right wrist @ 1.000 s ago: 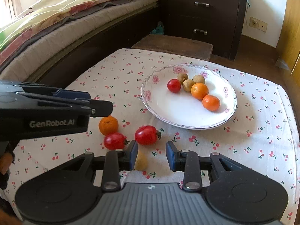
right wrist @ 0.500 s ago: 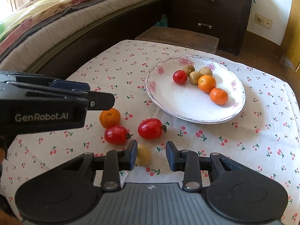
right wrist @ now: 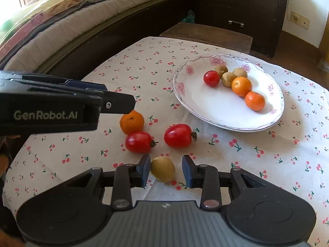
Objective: Organize fruits
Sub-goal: 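Grasp a tangerine with the left tool while the right tool grasps a brown fruit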
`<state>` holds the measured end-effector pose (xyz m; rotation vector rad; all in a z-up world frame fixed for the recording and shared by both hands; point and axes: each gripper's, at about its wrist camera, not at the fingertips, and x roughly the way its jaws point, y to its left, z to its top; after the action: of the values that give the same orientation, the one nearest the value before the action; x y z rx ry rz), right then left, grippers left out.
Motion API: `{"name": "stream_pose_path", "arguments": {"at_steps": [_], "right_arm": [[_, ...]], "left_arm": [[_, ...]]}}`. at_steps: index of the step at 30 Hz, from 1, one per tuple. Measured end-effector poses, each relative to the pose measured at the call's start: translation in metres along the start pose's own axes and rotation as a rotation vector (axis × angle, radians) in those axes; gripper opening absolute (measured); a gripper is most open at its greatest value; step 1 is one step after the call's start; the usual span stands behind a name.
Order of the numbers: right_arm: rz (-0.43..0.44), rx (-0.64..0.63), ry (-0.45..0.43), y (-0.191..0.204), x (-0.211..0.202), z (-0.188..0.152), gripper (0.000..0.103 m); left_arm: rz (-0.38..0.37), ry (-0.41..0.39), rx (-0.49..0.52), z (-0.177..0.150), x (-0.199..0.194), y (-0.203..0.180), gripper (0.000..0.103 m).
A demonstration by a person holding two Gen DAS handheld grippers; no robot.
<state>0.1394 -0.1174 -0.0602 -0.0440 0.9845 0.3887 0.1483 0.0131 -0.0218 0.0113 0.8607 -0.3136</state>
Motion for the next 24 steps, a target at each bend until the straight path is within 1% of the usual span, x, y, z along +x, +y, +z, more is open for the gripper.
{"name": "stream_pose_path", "arguments": {"at_steps": [3, 5, 6, 8, 9, 16, 24], "right_arm": [[0.014, -0.01, 0.023, 0.004, 0.007, -0.001, 0.035], [0.009, -0.021, 0.035, 0.007, 0.011, -0.004, 0.035], [-0.001, -0.031, 0.028, 0.009, 0.011, -0.004, 0.034], [-0.006, -0.026, 0.029, 0.008, 0.011, -0.003, 0.03], [-0.005, -0.021, 0.03, 0.007, 0.011, -0.003, 0.029], [-0.014, -0.002, 0.027, -0.002, 0.005, -0.006, 0.029], [-0.022, 0.022, 0.008, -0.01, -0.004, -0.007, 0.029]], "left_arm": [[-0.008, 0.008, -0.005, -0.001, 0.001, 0.001, 0.052], [-0.01, 0.012, -0.007, -0.001, 0.002, 0.002, 0.052], [-0.012, 0.014, -0.01, -0.001, 0.003, 0.003, 0.052], [-0.017, 0.017, -0.016, -0.002, 0.003, 0.004, 0.053], [-0.019, 0.019, -0.018, -0.002, 0.003, 0.005, 0.053], [-0.03, 0.05, -0.06, -0.002, 0.013, 0.013, 0.053], [-0.023, 0.096, -0.08, -0.002, 0.034, 0.013, 0.051]]}}
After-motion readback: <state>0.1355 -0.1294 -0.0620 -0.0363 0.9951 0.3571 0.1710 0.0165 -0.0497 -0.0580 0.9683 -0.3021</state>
